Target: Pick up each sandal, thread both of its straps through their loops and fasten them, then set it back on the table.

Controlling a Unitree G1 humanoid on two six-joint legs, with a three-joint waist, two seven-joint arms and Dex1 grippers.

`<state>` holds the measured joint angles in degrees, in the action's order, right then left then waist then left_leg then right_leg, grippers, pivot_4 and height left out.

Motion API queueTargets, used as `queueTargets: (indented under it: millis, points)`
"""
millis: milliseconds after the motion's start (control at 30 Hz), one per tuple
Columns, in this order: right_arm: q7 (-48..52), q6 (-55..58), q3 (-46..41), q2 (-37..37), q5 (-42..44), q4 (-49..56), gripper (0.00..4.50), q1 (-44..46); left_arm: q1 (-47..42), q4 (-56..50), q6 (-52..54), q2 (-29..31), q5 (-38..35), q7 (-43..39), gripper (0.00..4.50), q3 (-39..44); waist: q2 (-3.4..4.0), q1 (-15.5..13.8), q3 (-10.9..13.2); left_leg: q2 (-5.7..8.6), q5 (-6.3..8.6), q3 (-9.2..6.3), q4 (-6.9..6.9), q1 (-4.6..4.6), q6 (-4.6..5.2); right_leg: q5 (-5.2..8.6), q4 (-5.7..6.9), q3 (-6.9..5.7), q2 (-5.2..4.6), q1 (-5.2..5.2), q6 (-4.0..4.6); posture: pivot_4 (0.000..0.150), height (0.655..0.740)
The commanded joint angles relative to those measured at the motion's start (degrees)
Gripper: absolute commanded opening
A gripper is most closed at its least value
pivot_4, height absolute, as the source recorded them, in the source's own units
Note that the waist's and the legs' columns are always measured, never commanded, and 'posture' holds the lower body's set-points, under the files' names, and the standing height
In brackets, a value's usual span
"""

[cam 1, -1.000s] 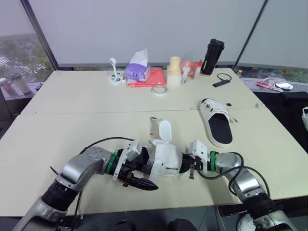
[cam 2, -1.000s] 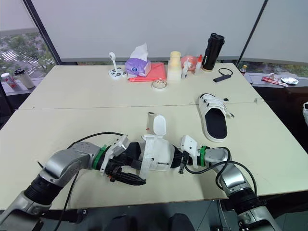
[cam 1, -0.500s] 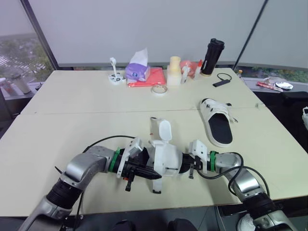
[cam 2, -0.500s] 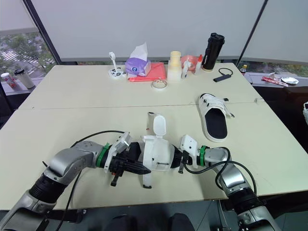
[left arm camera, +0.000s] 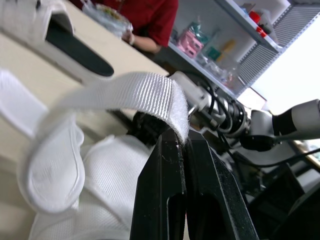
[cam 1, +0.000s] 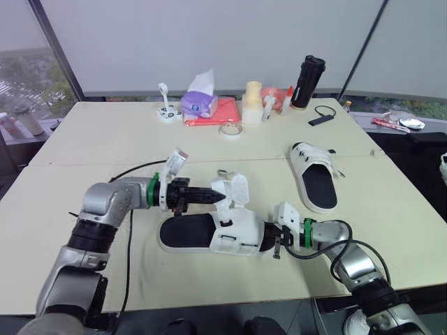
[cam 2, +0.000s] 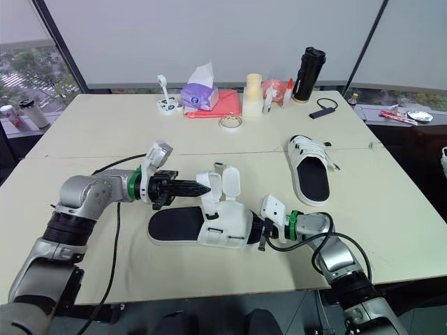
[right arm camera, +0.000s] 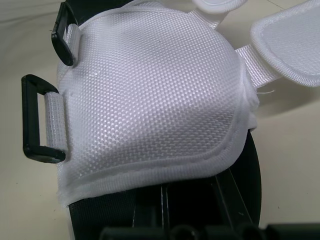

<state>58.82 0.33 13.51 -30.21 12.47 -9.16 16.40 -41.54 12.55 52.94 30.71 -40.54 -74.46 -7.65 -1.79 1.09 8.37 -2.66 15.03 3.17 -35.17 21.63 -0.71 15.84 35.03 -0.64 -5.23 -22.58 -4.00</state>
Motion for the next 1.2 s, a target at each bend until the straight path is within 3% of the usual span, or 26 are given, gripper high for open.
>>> queueTargets:
  millis: [33,367,833,1000,1200]
  points:
    - [-2.0,3.6,3.3,0.0,-5.7,-6.5,0.0,-2.4,-3.1,3.7,-2.1,-0.4,2.1,-4.5,0.01,-1.7,0.0,0.0,0.0,0.0,0.02,0.0,0.0,0.0,-0.03,0.0,0.0,0.0,-0.02,-0.02,0.0,0.15,0.74]
    - [-2.9,4.2,2.7,-0.3,-5.5,-5.0,0.0,-3.9,-5.2,9.9,-5.9,-3.0,8.0,-10.7,0.01,-6.3,-0.02,0.0,0.0,0.0,0.08,0.0,0.01,0.23,-0.14,-0.01,0.0,-0.08,-0.13,-0.23,0.02,0.15,0.74]
    - [-3.6,4.3,2.9,0.2,-5.5,-4.9,0.0,-4.0,-5.2,8.8,-2.2,-3.5,7.7,-12.7,0.01,-5.7,-0.04,0.0,0.0,0.0,-0.04,-0.01,-0.08,0.67,0.03,-0.09,0.07,-0.25,-0.14,-0.45,0.09,0.15,0.74]
    - [-3.6,4.1,2.9,0.4,-5.5,-5.3,0.0,-3.7,-3.0,8.4,-12.0,-4.0,14.7,-10.2,0.01,-9.3,-0.04,0.0,0.0,0.0,-0.04,-0.01,-0.09,0.67,0.03,-0.09,0.07,-0.27,-0.14,-0.44,0.09,0.15,0.74]
    - [-3.6,4.1,2.9,0.5,-5.5,-5.3,0.0,-3.7,-1.7,8.1,-15.9,-5.4,17.5,-9.5,0.01,-10.0,-0.06,0.0,-0.1,0.0,-0.04,-0.01,-0.1,0.66,0.03,-0.09,0.07,-0.28,-0.13,-0.42,0.09,0.15,0.74]
